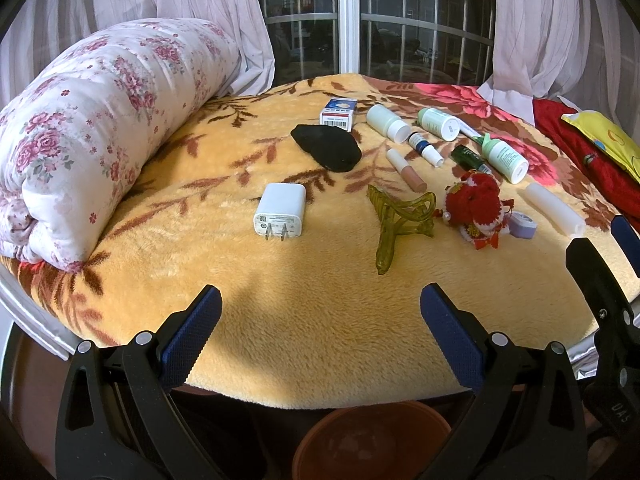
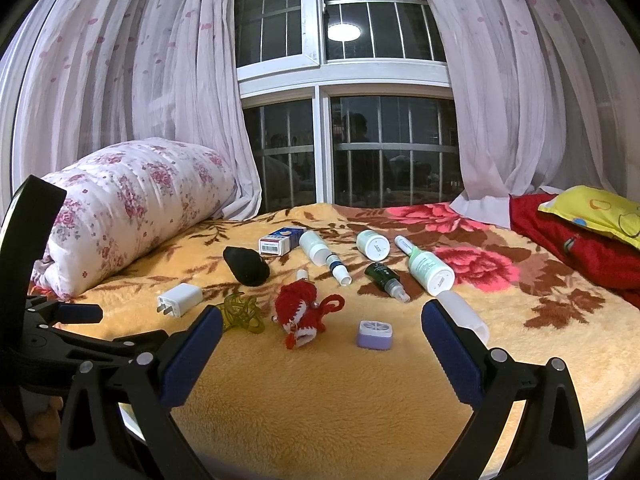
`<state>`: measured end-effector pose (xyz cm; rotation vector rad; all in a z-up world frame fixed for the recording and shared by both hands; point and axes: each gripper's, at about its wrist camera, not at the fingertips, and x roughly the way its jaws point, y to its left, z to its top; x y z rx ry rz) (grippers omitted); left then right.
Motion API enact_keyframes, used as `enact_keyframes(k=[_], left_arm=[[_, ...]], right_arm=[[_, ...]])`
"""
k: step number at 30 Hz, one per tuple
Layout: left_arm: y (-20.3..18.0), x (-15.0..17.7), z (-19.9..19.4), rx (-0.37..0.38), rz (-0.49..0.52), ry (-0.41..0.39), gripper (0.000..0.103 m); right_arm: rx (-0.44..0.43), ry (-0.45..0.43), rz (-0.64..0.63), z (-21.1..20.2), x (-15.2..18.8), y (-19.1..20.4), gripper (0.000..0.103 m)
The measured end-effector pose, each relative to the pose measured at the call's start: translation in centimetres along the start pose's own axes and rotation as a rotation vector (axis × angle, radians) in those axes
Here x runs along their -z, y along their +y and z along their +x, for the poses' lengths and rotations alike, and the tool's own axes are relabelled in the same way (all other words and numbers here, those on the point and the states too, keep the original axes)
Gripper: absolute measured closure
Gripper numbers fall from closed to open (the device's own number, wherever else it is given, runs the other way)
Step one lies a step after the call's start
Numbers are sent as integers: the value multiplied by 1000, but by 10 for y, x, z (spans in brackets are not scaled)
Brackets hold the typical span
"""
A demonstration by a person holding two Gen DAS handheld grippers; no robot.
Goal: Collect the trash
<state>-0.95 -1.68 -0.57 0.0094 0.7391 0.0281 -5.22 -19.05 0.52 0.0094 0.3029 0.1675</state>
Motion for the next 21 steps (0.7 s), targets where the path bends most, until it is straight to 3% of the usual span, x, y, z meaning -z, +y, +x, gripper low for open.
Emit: enact_keyframes(k=[10,15,21], left_arm=[[0,2,3,2,-2,9,6],[8,3,7,54,-39,21,6],[1,-8,8,103,-2,-12,6]], right_arm=[[8,-17,2,-3,-1,-3,5],[17,-22,6,-4,0,-8,5],[25,-29,14,-3,0,-16,5]])
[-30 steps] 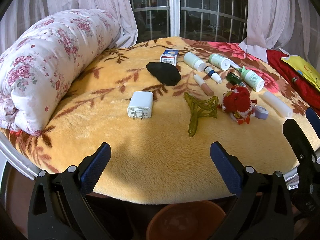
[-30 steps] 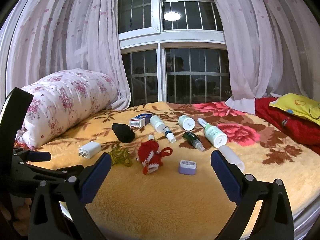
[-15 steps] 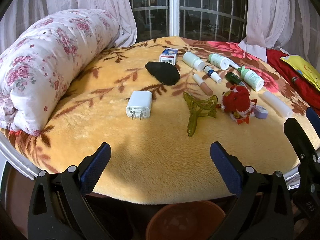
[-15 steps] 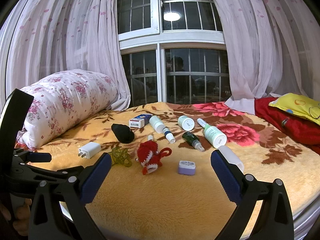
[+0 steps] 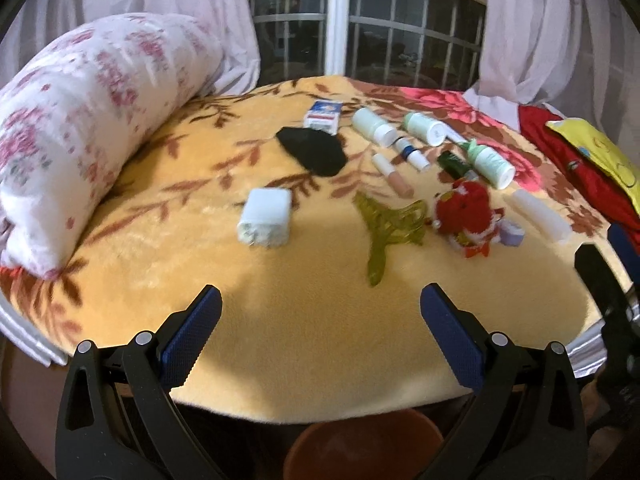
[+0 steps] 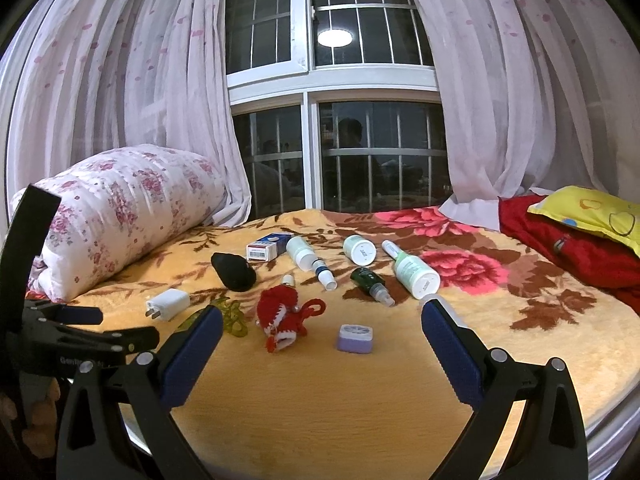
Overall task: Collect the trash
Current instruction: 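Grasp the yellow-green hair clip with the left gripper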
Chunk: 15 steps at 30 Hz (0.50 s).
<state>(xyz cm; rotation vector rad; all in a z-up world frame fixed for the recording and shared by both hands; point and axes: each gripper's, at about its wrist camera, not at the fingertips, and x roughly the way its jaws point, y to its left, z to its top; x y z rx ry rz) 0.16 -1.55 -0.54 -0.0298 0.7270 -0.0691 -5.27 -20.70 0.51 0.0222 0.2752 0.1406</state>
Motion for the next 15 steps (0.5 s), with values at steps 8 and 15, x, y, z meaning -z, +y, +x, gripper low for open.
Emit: enact_keyframes(k=[8,15], left_arm=[[-28,-18,32,66,77,-15,7],[-44,-28,72,33,64,24,8]], right_arm=[[17,-10,37,-3,-1,-16,5],[35,-9,60,-3,0,-29,5]])
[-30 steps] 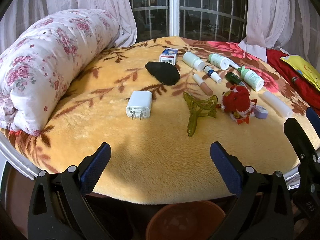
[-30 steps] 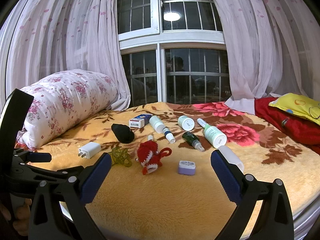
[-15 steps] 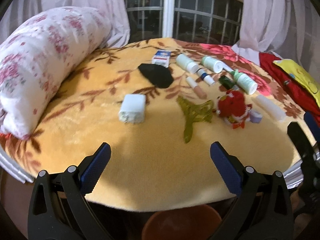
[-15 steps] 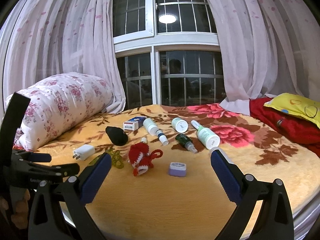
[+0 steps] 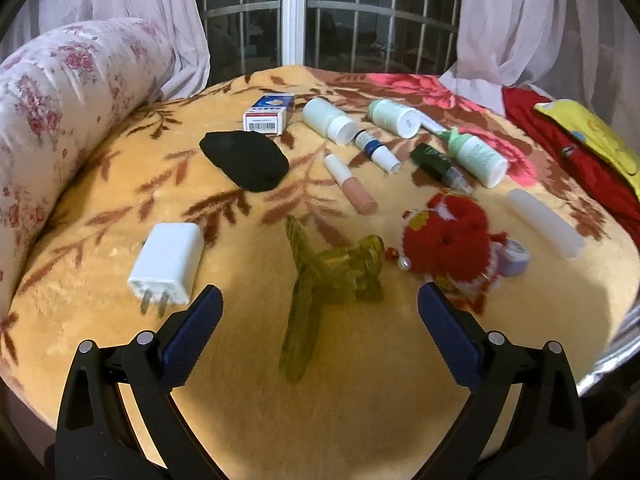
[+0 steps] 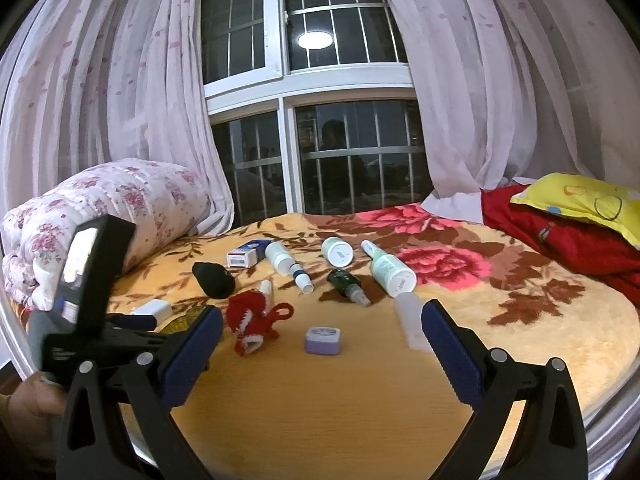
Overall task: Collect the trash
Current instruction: 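Grasp the yellow-green hair clip with the left gripper, then carry the clip to the orange bin while the right gripper bins the red toy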
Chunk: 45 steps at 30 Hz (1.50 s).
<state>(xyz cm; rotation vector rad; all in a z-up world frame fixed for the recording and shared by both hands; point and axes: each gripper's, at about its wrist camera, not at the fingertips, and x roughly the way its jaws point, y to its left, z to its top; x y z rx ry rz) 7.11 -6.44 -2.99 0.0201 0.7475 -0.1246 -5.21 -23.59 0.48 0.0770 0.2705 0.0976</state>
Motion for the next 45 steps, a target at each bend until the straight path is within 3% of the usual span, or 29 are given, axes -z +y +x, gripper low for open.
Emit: enact_keyframes(k=[2,4,7,10,21,25,29,30,32,33,35,38,45], left_arm=[[1,-1,7,-14,-3,6,13],[3,-4,17,27,-18,34,57],[14,-3,19,75,-90,35,57],[15,1,10,61,-78,17,58],[49,30,-53,52,-73,-11,58],[68,39,-72,22,-81,-27,58],[83,47,-83,10,-97,-35,57],[86,49,-85,10,-101,-33,57],[88,52,-87,14,-103,-32,57],[88,53,-87,19,-104,-30,57],[87,54,-88,31,-108,-32,57],[80,57,-89,54,-103,-31,57],[61,62,-97,99,-79,-40,57]], right_arm=[[5,0,9,0,0,-4,5],[6,2,22,1,0,-10,5],[2,17,46,3,1,-16,5],[-3,28,47,5,0,-16,5],[-81,103,-218,55,-16,53,5],[-110,163,-271,89,-21,79,5],[-73,273,-321,126,-14,101,6],[-56,301,-339,133,-10,105,8],[-39,374,-371,149,-2,109,34],[-37,411,-377,155,1,110,42],[-17,455,-361,163,7,106,71],[-50,440,-304,160,4,97,77],[-84,365,-267,119,-8,93,78]])
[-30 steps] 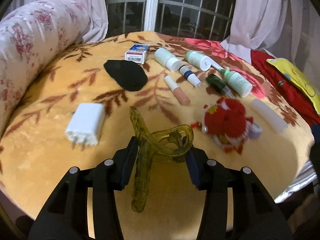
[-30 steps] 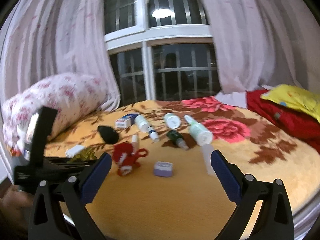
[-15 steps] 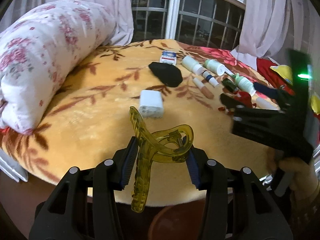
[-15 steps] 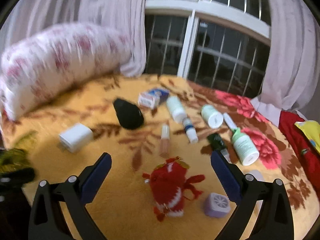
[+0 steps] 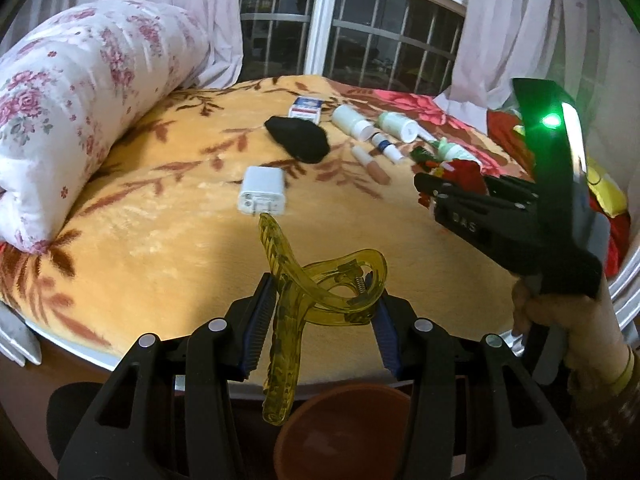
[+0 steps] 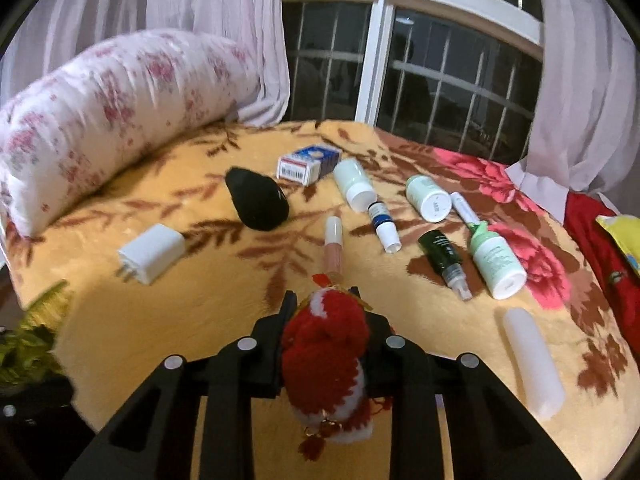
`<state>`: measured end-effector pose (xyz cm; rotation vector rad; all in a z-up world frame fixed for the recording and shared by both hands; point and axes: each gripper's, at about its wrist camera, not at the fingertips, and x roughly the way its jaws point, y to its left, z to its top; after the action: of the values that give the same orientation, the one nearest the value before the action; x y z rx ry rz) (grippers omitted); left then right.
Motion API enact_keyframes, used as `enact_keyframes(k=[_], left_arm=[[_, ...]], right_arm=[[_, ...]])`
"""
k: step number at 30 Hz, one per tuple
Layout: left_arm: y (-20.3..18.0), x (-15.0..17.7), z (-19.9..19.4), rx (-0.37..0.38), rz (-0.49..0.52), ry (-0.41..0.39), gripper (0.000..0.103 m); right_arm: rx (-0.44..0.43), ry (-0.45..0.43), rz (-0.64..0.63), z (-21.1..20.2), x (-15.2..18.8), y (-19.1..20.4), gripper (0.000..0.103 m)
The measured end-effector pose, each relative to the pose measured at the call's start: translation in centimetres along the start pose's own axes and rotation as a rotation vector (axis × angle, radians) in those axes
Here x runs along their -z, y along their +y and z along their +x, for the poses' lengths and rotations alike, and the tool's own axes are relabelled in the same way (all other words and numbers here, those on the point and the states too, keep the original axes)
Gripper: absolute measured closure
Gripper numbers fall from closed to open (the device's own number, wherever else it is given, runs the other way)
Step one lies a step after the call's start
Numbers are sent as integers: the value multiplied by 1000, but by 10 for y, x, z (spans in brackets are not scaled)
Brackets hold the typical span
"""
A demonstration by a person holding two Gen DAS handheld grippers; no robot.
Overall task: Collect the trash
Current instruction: 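Carry the clip to the orange bin while the right gripper bins the red toy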
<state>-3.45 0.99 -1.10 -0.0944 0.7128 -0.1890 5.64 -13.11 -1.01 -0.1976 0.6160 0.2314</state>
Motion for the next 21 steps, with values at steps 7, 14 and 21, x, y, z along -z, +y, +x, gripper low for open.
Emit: enact_keyframes(k=[7,14,21], left_arm=[[-19,-1,-17,19,24,-41,57],[-38,20,-27,86,63,73,57],[-43,61,-17,129,64,273,57]], right_arm=[[-5,-50,59,-66,18,-3,77],[-59,88,86,-109,63,6,77],[-183,331,142,-93,129,18,77]])
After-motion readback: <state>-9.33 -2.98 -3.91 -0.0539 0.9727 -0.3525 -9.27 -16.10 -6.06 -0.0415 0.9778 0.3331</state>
